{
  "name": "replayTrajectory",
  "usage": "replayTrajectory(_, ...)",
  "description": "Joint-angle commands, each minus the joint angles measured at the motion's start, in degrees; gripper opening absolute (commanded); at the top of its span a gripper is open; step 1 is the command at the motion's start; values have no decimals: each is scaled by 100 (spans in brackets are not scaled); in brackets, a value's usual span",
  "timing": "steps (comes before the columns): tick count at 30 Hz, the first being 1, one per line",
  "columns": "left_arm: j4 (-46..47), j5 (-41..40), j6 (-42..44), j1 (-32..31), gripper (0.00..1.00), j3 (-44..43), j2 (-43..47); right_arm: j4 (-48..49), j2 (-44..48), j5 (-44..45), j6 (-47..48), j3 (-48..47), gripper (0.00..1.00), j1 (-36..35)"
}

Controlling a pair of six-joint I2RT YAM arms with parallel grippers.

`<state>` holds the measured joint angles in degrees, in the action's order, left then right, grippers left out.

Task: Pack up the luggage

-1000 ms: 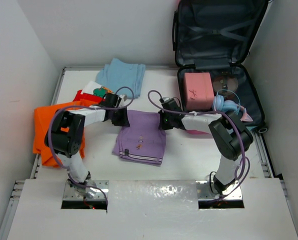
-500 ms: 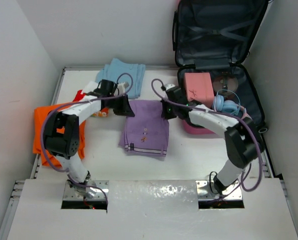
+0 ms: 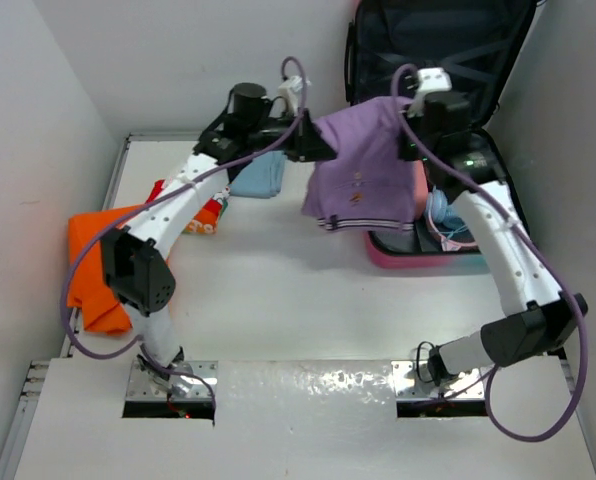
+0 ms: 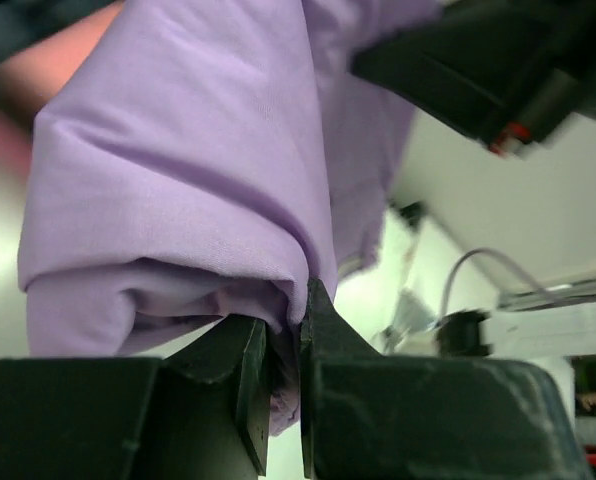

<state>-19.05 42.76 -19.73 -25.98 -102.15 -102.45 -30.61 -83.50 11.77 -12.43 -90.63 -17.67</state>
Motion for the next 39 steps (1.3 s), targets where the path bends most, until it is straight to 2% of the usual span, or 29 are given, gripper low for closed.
replayTrajectory(1, 1179, 523, -1284, -687, 0, -602, -633, -532, 317, 545, 486, -534, 0, 709)
replayTrajectory(5, 2683, 426, -2497, -1058, 0, -885, -1372, -578, 274, 651, 898, -561, 0, 1616)
replayTrajectory(6, 2757, 365, -2571, -1119, 0, -1303, -1791, -552, 186, 703, 952, -613, 0, 1957)
replayTrajectory(8, 2757, 84, -2580, -1269, 0, -1885, -2276, -394, -252, 992, 1092, -727, 0, 2135)
replayTrajectory(9, 2740, -91, -2615, -1339, 0, -2514, -2792, -358, -445, 1116, 1154, -980, 0, 2215)
replayTrajectory(11, 2949, -241, -2852, -1383, 0, -3019, -3270, -340, -1139, 1406, 1442, -1429, 0, 2242)
replayTrajectory(13, 3108, -661, -2722, -1393, 0, -3250, -3640, -576, -1945, 1767, 1524, -2263, 0, 2277)
replayTrajectory(15, 2812, -944, -2432, -1384, 0, -3302, -3799, -892, -2449, 1994, 1541, -3087, 0, 2277)
replayTrajectory(16, 2566, -1154, -2118, -1384, 0, -3277, -3826, -859, -2591, 2013, 1524, -3171, 0, 2242)
replayTrajectory(22, 2090, -2026, -1219, -1331, 0, -3144, -3870, -824, -2285, 2049, 1052, -2664, 0, 2242)
replayTrajectory(26, 2168, -2185, -928, -1305, 0, -3162, -3931, 53, -1644, 2127, 996, -865, 0, 2154)
replayTrajectory(28, 2177, -2149, -972, -1296, 0, -3118, -3984, 117, -1774, 2494, 1136, -824, 0, 2154)
replayTrajectory(33, 2125, -2420, -639, -1305, 0, -2872, -4037, 81, -2231, 2760, 1506, -1150, 1, 2171)
replayTrajectory(34, 2125, -2526, -586, -1305, 4, -2872, -4045, 99, -2266, 2778, 1550, -1176, 8, 2171)
replayTrajectory(35, 2125, -2614, -542, -1296, 11, -2881, -4063, 73, -2302, 2743, 1576, -1281, 21, 2171)
replayTrajectory(36, 2090, -2737, -471, -1287, 28, -2890, -4063, -23, -2354, 2726, 1611, -1351, 29, 2171)
replayTrajectory(37, 2072, -2756, -445, -1278, 35, -2916, -4054, -93, -2450, 2708, 1629, -1535, 42, 2163)
replayTrajectory(38, 2037, -2782, -375, -1278, 45, -2933, -4046, -251, -2504, 2629, 1647, -1632, 69, 2163)
replayTrajectory(39, 2002, -2791, -348, -1278, 47, -2951, -4028, -331, -2582, 2620, 1664, -1720, 80, 2163)
